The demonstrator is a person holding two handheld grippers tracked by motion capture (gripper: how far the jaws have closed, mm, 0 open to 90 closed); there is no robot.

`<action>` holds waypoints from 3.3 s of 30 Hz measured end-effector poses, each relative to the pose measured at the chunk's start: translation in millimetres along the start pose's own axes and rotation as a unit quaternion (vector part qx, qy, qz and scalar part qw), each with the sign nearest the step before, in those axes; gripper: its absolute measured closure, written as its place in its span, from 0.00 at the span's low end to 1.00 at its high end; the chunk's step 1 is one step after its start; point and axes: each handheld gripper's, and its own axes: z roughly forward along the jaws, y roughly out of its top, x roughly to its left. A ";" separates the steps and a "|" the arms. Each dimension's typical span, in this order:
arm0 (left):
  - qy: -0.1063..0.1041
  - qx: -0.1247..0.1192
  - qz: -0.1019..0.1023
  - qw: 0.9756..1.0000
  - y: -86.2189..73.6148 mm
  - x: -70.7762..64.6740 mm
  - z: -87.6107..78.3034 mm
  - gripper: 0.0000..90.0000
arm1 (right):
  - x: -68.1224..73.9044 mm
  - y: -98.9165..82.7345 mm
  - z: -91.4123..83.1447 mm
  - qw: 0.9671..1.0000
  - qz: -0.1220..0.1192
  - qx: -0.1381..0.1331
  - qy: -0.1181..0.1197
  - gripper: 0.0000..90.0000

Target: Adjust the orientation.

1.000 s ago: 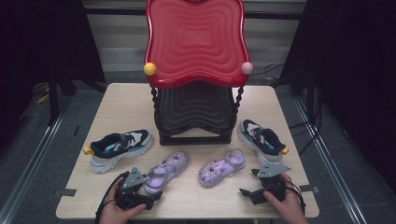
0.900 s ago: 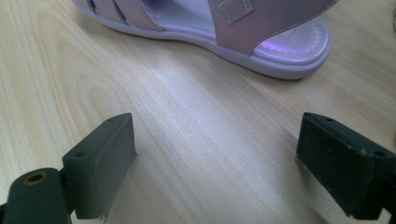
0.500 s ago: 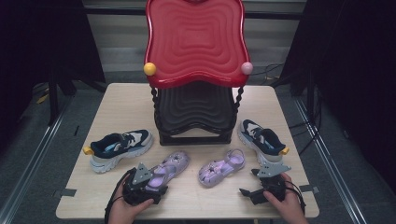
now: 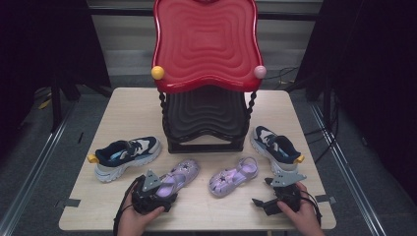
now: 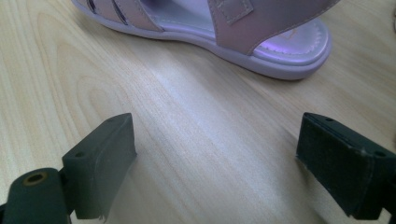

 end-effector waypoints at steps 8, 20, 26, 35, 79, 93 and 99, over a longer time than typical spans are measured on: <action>0.000 0.000 0.004 1.000 0.9 -0.3 0.8 0.18 | 0.0 0.0 0.0 1.000 0.000 0.000 0.000 0.12; -0.014 -0.010 0.009 1.000 0.6 -2.6 0.0 0.31 | 0.0 0.0 0.0 1.000 0.000 0.000 0.000 0.12; -0.018 -0.013 0.015 1.000 0.5 -1.8 -0.1 0.33 | 0.0 0.0 0.0 1.000 0.000 0.000 0.000 0.12; -0.013 -0.013 0.008 1.000 0.3 -0.8 -1.7 0.40 | 0.0 0.0 0.0 1.000 0.000 0.000 0.000 0.12; 0.028 -0.072 -0.034 0.996 26.3 -10.2 -40.9 0.41 | 0.1 0.0 -0.3 1.000 0.001 0.001 0.000 0.12; 0.031 -0.103 -0.038 0.993 51.5 -15.3 -54.0 0.41 | 0.1 0.0 -0.2 1.000 0.001 0.001 0.000 0.12; 0.044 -0.114 -0.044 0.991 60.4 -15.5 -53.5 0.41 | 0.1 0.0 -0.3 1.000 0.001 0.001 0.000 0.12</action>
